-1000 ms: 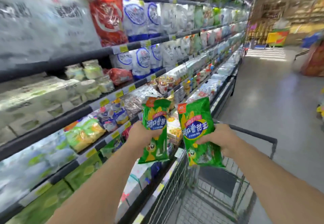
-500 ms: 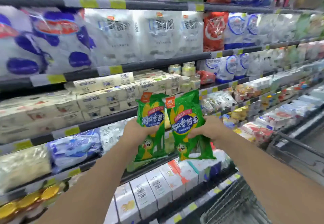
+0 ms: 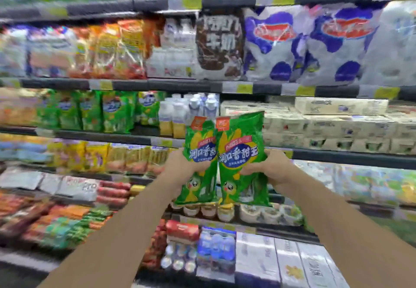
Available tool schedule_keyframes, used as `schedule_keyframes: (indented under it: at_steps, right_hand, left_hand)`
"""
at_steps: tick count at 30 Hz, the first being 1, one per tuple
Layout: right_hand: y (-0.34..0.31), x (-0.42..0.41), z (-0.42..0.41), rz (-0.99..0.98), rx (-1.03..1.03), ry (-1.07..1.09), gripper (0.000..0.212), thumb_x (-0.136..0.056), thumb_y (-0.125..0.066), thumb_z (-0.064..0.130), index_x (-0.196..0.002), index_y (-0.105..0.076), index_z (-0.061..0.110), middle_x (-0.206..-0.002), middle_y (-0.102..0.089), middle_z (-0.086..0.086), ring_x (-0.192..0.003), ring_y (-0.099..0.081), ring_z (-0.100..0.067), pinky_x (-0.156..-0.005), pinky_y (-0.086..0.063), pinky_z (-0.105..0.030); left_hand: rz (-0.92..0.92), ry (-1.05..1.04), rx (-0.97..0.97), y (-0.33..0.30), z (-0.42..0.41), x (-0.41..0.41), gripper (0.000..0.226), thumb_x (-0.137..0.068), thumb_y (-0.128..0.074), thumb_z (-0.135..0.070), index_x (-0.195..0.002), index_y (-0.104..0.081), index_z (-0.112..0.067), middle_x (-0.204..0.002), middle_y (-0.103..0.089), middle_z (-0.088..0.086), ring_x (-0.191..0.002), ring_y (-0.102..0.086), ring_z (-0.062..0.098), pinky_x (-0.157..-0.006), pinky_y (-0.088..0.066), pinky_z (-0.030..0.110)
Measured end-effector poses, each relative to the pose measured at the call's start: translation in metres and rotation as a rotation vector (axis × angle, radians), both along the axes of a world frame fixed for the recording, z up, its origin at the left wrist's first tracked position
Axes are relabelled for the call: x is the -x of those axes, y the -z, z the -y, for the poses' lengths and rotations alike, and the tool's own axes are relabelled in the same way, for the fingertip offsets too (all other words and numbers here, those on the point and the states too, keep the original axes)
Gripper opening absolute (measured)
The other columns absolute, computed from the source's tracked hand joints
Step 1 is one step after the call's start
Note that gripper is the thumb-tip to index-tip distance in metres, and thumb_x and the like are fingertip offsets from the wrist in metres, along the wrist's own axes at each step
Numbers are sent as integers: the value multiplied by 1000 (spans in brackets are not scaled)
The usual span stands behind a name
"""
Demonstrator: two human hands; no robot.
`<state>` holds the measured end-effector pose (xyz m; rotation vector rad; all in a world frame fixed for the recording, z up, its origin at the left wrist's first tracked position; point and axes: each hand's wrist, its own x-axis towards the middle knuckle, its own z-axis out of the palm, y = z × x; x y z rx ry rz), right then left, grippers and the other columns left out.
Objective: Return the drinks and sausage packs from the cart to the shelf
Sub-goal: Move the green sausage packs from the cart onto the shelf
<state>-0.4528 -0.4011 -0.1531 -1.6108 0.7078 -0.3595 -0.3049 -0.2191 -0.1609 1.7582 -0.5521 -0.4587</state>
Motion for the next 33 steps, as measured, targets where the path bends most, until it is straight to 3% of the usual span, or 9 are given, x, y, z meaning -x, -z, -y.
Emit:
schedule_keyframes:
  at_steps: [3, 6, 10, 14, 18, 21, 26, 30, 33]
  right_hand:
    - [5, -63, -37, 17, -26, -106, 43, -55, -91, -6, -94, -74, -3, -89, -77, -20, -84, -74, -39, -70, -61, -57]
    - [15, -112, -61, 11, -56, -209, 59, -49, -95, 1, -103, -72, -3, -93, -77, -21, -82, -74, -39, -52, -57, -41]
    - [24, -163, -79, 1, -79, -300, 61, -47, -96, 5, -101, -72, -4, -97, -76, -23, -92, -72, -43, -63, -58, -44]
    - [21, -202, -78, 0, -111, -354, 47, -61, -88, -7, -104, -70, -2, -94, -77, -18, -90, -75, -36, -78, -61, -53]
    - [7, -236, -65, 21, -85, -397, 45, -62, -89, -4, -103, -71, -1, -96, -78, -16, -92, -74, -35, -75, -60, -49]
    - [-3, -256, -61, 52, -99, -412, 38, -66, -85, -7, -101, -71, 0, -95, -78, -15, -89, -74, -30, -69, -61, -41]
    - [-7, -279, -61, 56, -102, -426, 37, -67, -83, -11, -101, -71, -2, -93, -78, -14, -86, -76, -29, -65, -60, -38]
    - [-4, -294, -64, 38, -99, -401, 39, -66, -82, -14, -102, -71, -4, -93, -78, -17, -87, -76, -32, -71, -61, -42]
    - [-2, -304, -68, 27, -106, -361, 36, -67, -81, -14, -99, -71, -3, -95, -77, -20, -88, -76, -34, -71, -61, -43]
  left_hand:
    - [-34, -125, -3, 4, -52, -45, 31, -76, -86, -20, -103, -72, -14, -97, -77, -1, -90, -70, 18, -66, -50, 28]
    - [-95, -248, 26, 7, -87, -74, 47, -74, -88, -21, -114, -66, -10, -109, -73, 4, -104, -66, 26, -85, -51, 40]
    - [-137, -315, 74, 6, -113, -101, 54, -83, -80, -15, -126, -49, -9, -115, -57, 4, -93, -56, 17, -89, -39, 36]
    - [-129, -404, 79, 8, -116, -134, 103, -75, -86, -22, -155, -24, -10, -157, -32, 11, -141, -34, 35, -114, -30, 53]
    - [-88, -448, 41, -2, -107, -169, 62, -72, -89, -24, -125, -60, -8, -124, -67, 8, -114, -60, 30, -90, -46, 43]
    - [-85, -424, 69, -10, -99, -189, 32, -79, -83, -16, -105, -66, -9, -99, -72, 4, -88, -65, 18, -72, -45, 31]
    - [-110, -415, 93, -7, -94, -219, 20, -81, -81, -13, -93, -65, -14, -90, -68, -5, -97, -63, 22, -84, -38, 35]
    - [-166, -346, 34, 0, -93, -256, 74, -62, -93, -35, -126, -62, -12, -127, -66, 3, -123, -53, 28, -100, -36, 46]
    - [-205, -274, 14, -4, -90, -282, 114, -60, -92, -44, -153, -32, -15, -156, -38, 8, -142, -35, 34, -113, -27, 56]
